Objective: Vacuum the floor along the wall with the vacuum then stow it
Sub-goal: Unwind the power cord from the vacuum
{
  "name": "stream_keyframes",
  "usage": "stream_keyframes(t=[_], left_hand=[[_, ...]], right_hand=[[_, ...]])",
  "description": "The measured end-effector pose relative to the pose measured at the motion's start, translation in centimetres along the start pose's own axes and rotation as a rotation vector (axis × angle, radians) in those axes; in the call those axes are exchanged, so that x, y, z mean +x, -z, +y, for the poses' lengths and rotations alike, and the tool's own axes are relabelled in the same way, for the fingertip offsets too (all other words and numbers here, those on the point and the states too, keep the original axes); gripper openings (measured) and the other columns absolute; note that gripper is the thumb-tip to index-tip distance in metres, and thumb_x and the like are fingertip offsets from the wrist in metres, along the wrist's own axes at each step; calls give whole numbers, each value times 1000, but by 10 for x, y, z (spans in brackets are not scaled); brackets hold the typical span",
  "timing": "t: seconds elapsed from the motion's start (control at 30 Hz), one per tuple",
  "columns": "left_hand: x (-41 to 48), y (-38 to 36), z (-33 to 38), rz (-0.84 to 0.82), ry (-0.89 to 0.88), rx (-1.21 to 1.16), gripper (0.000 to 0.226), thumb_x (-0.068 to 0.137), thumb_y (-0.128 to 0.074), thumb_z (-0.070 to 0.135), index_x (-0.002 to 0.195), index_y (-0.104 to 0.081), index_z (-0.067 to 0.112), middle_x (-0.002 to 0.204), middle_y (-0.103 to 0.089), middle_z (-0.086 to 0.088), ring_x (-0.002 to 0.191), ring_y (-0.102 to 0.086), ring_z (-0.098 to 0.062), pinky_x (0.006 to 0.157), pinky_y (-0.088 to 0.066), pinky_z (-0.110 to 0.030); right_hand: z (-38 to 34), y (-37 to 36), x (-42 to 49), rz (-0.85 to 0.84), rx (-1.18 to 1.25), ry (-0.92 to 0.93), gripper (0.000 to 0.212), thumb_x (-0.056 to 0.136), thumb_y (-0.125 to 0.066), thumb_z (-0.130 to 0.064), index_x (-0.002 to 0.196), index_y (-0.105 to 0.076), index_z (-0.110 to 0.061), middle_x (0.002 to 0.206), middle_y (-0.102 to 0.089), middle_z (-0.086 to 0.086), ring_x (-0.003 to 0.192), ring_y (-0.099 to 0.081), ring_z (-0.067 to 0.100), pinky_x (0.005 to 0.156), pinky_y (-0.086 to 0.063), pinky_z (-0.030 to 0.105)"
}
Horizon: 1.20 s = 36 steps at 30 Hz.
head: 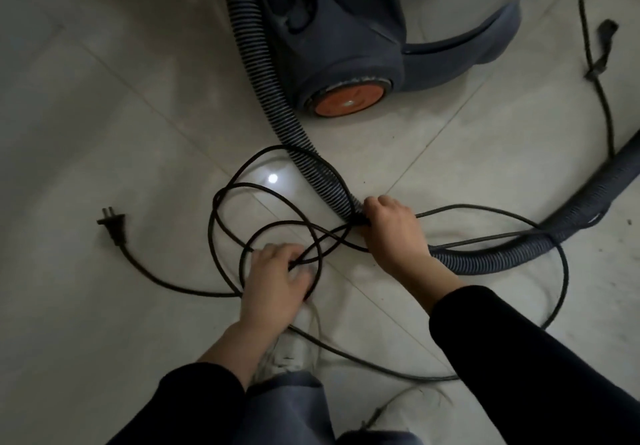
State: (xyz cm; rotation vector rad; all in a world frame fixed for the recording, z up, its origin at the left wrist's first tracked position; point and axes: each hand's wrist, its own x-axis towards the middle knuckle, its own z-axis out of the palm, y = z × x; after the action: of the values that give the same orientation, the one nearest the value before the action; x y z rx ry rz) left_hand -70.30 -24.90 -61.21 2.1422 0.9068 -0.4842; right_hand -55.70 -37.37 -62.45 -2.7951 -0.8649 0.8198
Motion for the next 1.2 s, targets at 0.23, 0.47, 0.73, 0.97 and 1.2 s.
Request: stream_keyframes(t=[0.23, 0.47, 0.73, 0.97, 1.2], left_hand=[[3, -18, 44, 83, 119, -258, 33, 81, -73, 39, 104, -70, 16, 109, -52, -1, 116, -45, -23, 94, -37, -24], [-44, 44, 88, 39, 528, -1064, 23, 93, -62, 30, 109, -70, 17, 114, -67, 8, 100, -58, 0, 98, -45, -26], [-93, 151, 103, 200, 839, -1583, 34, 107, -28, 18, 75, -40, 13, 51, -48, 1, 57, -47, -14, 66, -50, -35], [-154, 213, 115, 188, 915, -1372, 21, 99, -43, 7, 81, -50, 15, 55, -33, 0, 50, -31, -12, 62, -49, -34], [-161, 252, 118, 352, 933, -1276, 11, 99, -50, 10, 109, -53, 15, 63, -32, -4, 53, -32, -15, 75, -50, -41]], right_hand=[[-6, 80, -15, -241, 826, -210, 17, 86, -71, -32, 81, -78, -17, 87, -74, 11, 80, -65, 17, 76, -54, 38], [-33, 169, -43, -227, 1089, -209, 20, 93, -60, -16, 83, -76, -10, 75, -68, -18, 75, -60, -4, 73, -43, 15], [-68, 303, -101, -130, 1329, -245, 27, 74, -63, -28, 67, -71, -3, 67, -40, 6, 57, -34, 8, 61, -25, 25], [-91, 431, -147, 290, 1518, -187, 33, 62, -70, -2, 47, -50, -22, 51, -38, -9, 48, -30, 5, 52, -22, 21], [-92, 463, -170, 712, 1521, -332, 44, 85, -72, -35, 59, -45, -12, 51, -30, 2, 49, -24, 18, 52, -24, 32]])
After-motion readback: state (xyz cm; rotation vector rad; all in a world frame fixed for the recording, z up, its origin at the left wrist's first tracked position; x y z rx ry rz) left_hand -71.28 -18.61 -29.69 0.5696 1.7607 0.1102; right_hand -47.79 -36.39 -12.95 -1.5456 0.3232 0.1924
